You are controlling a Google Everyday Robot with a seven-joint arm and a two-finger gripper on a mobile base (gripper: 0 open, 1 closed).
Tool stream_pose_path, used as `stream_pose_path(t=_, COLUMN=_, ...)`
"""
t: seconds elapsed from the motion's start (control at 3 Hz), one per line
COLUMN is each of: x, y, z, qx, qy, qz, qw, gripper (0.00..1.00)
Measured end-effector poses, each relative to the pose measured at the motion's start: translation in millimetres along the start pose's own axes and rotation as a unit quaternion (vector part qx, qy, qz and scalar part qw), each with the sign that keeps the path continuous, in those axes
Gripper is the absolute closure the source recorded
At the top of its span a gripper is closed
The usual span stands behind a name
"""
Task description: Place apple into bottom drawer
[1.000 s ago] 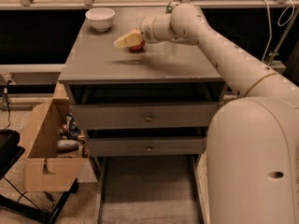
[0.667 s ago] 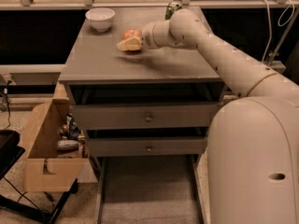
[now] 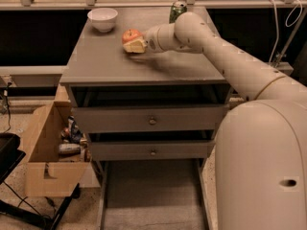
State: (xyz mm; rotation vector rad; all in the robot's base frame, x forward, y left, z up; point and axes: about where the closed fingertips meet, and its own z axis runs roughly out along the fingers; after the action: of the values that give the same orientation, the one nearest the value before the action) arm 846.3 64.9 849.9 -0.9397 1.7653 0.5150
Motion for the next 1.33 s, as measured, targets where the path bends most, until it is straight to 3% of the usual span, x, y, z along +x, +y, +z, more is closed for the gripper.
stream_pose_path(t=0.33, x=1, y=2, z=3, qx=-0.002, qy=0.001, qz=0.000, qw=1.0000, gripper=0.96)
stream_pose_path(t=0.67, x=1, y=3, z=4, qx=-0.003, qy=0.001, qz=0.000, qw=1.0000, gripper=1.00)
stream_pose_path(t=1.0, x=-13, y=-6, z=-14, qx=0.001, qy=0.003, qz=-0.001, qw=1.0000, gripper=1.00)
stream_pose_path(t=1.33, x=-32, y=-14, z=-58, qx=0.018, qy=-0.003, qz=-0.002, qw=0.9998, gripper=1.00)
